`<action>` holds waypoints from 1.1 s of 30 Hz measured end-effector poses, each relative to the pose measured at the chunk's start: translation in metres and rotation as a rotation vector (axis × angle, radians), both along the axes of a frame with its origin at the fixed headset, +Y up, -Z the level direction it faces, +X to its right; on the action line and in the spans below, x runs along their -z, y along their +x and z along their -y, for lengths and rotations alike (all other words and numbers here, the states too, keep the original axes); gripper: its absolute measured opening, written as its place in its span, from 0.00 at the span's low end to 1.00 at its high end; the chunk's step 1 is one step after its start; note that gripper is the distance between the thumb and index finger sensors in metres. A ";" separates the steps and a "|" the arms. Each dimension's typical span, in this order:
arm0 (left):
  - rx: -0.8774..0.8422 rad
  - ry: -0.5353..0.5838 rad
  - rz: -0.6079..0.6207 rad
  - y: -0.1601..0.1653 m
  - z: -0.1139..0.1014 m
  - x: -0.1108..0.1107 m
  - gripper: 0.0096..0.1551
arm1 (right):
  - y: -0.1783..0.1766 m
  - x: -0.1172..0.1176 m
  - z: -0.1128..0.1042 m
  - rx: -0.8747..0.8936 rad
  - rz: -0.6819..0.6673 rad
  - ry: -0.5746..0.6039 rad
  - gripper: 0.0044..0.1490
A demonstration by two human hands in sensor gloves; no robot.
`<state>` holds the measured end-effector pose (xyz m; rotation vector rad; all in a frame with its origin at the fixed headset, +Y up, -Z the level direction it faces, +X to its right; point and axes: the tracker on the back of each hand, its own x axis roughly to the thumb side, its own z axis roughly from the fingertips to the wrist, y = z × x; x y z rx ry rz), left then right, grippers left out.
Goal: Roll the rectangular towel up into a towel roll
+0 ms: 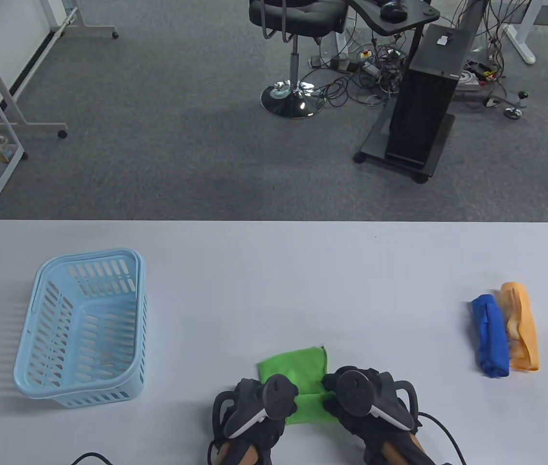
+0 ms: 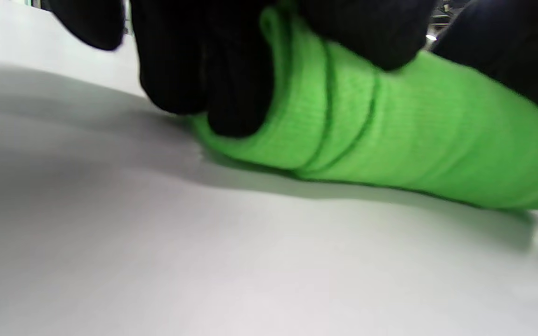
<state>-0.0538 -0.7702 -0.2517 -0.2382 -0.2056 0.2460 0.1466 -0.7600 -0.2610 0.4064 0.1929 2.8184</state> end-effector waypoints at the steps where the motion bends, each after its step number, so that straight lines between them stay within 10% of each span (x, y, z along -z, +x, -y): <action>1: 0.011 -0.001 -0.006 0.000 0.000 -0.001 0.31 | -0.001 0.000 0.000 0.031 -0.014 -0.003 0.33; 9: 0.039 0.240 0.025 0.006 -0.011 -0.008 0.25 | -0.004 -0.001 0.007 -0.096 -0.034 -0.094 0.47; 15: 0.178 0.049 0.107 0.012 0.002 -0.007 0.47 | -0.002 0.003 0.013 -0.100 -0.002 -0.111 0.47; 28: 0.058 -0.025 0.073 0.004 0.001 -0.004 0.34 | 0.006 0.006 0.016 -0.010 -0.004 -0.233 0.39; 33: 0.059 -0.035 0.050 0.000 0.001 -0.002 0.35 | 0.002 0.001 0.008 0.049 0.005 -0.108 0.39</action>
